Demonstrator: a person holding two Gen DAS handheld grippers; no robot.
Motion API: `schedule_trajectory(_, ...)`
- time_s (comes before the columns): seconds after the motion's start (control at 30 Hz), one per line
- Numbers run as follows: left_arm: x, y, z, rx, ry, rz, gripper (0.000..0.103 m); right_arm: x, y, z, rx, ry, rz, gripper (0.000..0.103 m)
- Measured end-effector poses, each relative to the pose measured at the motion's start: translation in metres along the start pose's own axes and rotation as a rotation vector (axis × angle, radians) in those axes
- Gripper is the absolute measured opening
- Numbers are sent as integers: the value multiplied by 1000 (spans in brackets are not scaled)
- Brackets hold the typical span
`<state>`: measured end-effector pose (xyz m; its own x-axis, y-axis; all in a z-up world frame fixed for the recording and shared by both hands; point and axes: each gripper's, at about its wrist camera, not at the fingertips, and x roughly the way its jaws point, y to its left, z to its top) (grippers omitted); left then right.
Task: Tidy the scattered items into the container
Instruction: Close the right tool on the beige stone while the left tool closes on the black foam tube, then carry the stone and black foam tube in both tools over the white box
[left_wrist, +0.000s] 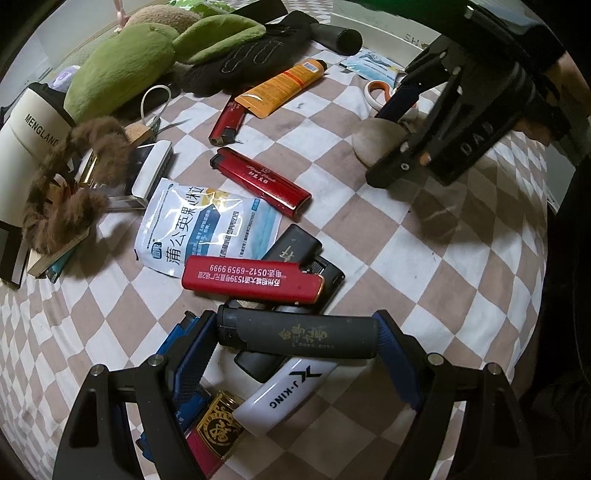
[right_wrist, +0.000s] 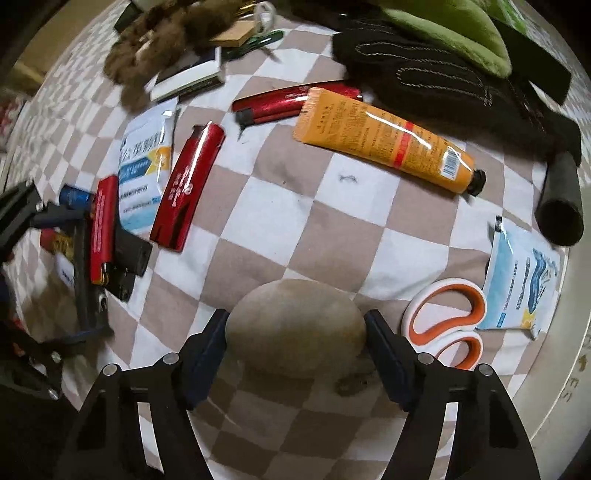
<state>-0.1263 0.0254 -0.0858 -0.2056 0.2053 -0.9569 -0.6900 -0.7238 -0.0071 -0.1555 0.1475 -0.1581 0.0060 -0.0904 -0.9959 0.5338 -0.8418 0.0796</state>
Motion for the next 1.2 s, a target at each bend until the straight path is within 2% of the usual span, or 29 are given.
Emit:
schedule_trajectory(0.2, -12, 6, 6, -29, -27, 25, 84, -11, 12, -3, -13, -22, 13, 74)
schedule_trajectory(0.3, -7, -4, -16, -39, -33, 37, 84, -16, 13, -4, 6, -33, 15, 74)
schedule_trajectory(0.4, 3, -14, -9, -47, -37, 51, 84, -23, 12, -5, 29, -53, 25, 74)
schedule_trajectory(0.47, 11, -10, -9, -55, -39, 62, 84, -31, 6, -5, 47, -72, 38, 74)
schedule_trajectory(0.6, 2, -8, -15, -94, -54, 88, 84, -47, -9, -5, 85, -111, 67, 74)
schedule_trajectory(0.87, -22, 4, 6, -197, -119, 171, 84, -78, -39, -4, 160, -189, 124, 74)
schedule_trajectory(1.2, -53, 3, 30, -279, -218, 161, 84, -125, -77, -19, 259, -290, 204, 74)
